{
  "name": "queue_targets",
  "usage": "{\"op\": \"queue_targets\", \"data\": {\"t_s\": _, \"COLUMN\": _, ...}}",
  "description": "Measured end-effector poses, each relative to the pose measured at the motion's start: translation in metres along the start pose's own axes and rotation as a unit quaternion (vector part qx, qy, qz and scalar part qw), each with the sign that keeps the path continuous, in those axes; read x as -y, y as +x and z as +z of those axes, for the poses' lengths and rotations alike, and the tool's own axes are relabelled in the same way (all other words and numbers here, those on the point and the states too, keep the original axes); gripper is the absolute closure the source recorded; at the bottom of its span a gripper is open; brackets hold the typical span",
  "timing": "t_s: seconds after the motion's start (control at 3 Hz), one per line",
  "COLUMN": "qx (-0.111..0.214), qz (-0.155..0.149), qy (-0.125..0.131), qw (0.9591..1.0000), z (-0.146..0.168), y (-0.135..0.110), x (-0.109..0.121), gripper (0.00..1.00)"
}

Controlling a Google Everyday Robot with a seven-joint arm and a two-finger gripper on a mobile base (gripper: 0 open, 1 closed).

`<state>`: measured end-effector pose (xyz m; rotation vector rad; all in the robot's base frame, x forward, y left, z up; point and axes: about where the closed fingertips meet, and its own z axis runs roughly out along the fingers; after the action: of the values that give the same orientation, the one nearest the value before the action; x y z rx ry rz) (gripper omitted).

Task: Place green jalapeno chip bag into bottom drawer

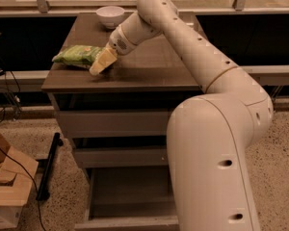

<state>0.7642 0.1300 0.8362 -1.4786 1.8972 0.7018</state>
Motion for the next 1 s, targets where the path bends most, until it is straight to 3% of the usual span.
{"op": "queue_targets", "data": {"t_s": 0.33, "qx": -0.007, "qz": 0.006, "qy": 0.006, "qw": 0.9999, "z": 0.0, "y": 0.006, "x": 0.0, "gripper": 0.43}}
{"op": "queue_targets", "data": {"t_s": 1.0, "qx": -0.012, "qz": -0.01, "qy": 0.038, "qw": 0.9992, "z": -0.04, "y": 0.006, "x": -0.018, "gripper": 0.88}}
